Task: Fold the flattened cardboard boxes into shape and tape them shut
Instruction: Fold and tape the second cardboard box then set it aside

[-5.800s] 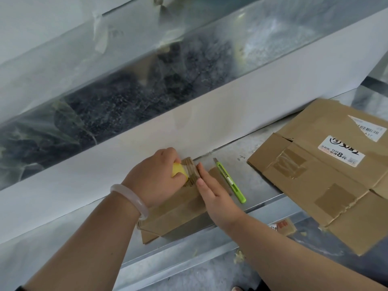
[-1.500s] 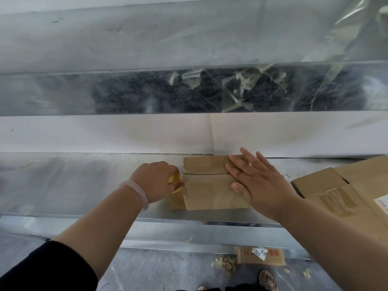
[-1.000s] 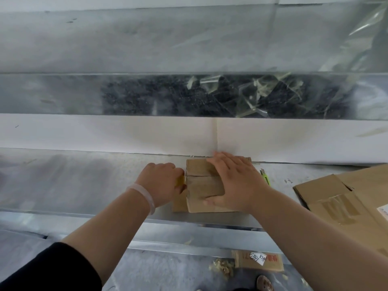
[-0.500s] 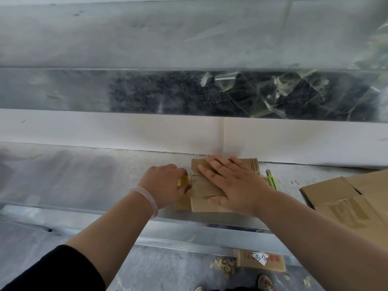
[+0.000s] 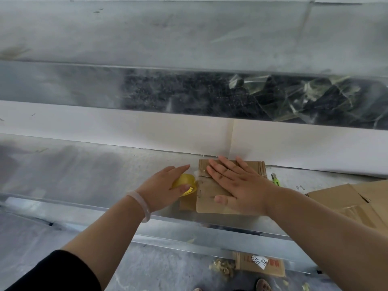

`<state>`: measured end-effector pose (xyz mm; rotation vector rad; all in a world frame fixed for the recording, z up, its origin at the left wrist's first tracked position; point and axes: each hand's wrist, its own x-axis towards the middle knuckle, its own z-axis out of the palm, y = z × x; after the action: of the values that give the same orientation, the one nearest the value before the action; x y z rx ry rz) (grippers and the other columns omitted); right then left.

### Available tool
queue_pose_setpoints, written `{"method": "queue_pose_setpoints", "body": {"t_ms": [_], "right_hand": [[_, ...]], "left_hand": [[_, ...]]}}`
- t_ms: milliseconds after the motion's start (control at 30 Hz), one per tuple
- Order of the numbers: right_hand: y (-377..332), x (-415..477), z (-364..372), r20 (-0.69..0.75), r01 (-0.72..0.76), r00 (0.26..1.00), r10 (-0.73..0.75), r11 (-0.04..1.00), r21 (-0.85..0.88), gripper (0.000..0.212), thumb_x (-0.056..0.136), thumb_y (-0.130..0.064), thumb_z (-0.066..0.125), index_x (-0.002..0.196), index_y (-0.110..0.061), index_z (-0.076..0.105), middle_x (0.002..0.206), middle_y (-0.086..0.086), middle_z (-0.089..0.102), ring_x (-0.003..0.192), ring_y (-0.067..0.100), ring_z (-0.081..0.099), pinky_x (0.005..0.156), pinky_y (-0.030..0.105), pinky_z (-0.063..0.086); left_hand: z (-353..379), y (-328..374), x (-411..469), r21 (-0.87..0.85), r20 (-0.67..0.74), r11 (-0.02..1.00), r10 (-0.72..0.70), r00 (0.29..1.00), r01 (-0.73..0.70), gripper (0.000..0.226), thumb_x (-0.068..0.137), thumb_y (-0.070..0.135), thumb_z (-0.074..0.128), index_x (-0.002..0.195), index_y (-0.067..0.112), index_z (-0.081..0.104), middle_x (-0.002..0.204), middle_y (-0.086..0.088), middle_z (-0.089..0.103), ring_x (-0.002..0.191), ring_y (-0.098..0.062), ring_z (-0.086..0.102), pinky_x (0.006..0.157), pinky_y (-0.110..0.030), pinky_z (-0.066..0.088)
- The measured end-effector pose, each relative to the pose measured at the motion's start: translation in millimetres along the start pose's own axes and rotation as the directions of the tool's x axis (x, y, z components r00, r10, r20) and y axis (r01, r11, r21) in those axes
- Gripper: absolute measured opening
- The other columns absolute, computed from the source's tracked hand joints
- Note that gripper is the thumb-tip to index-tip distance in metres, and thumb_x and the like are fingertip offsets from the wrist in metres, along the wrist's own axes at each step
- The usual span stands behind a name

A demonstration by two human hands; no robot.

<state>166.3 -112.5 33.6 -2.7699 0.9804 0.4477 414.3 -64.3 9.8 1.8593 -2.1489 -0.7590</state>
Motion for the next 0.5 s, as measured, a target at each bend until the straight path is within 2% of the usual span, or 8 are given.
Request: {"method": "queue_pose_setpoints", "body": {"t_ms": [133,200,367,500], "right_hand": [[0.2,-2.0,0.9,-0.017,0.006,1.0,-0.006,1.0,0.006,0.072,0.079,-0.072,-0.009,0.137,-0.041,-0.038,0.146,-0.021,-0.042,0.137,0.003,-0.04,0.118,0.038,-0.02],[-0.7,-3.0,1.8,-0.026,0.011,1.0,-0.011,1.0,-0.001,0.07,0.081,-0.07,-0.009,0.14,-0.044,-0.035,0.15,-0.021,-0.038,0.138,0.004,-0.04,0.117,0.038,-0.022],[-1.6,-1.4,2.1,-0.024,0.004,1.0,-0.004,1.0,-0.001,0.069,0.084,-0.068,-0.006,0.145,-0.045,-0.027,0.152,-0.021,-0.034,0.138,0.005,-0.039,0.117,0.039,-0.022],[-2.0,-3.0,2.8,-0.044,0.0,0.999,-0.001,1.0,-0.007,0.069,0.085,-0.068,-0.005,0.146,-0.045,-0.027,0.153,-0.022,-0.034,0.138,0.004,-0.039,0.115,0.037,-0.024]], "left_hand": [[4.5,1.6,-0.1,0.021,-0.029,1.0,0.012,0.999,-0.012,0.06,0.098,0.046,0.044,0.151,0.032,0.021,0.131,0.0,0.05,0.111,-0.017,0.05,0.098,-0.029,0.04],[5.6,2.6,-0.2,0.014,-0.057,1.0,0.014,0.998,-0.013,0.06,0.097,0.044,0.046,0.151,0.032,0.02,0.136,0.0,0.048,0.117,-0.02,0.05,0.1,-0.031,0.041],[9.1,-1.3,-3.3,-0.1,-0.191,0.992,0.054,0.98,-0.074,0.036,0.092,0.034,0.06,0.125,0.032,0.047,0.12,0.005,0.052,0.098,-0.016,0.054,0.082,-0.022,0.042],[3.5,-6.5,-5.5,-0.094,-0.256,0.992,0.059,0.965,-0.086,0.033,0.085,0.041,0.066,0.117,0.032,0.061,0.11,0.013,0.055,0.096,-0.009,0.053,0.086,-0.022,0.045]]}}
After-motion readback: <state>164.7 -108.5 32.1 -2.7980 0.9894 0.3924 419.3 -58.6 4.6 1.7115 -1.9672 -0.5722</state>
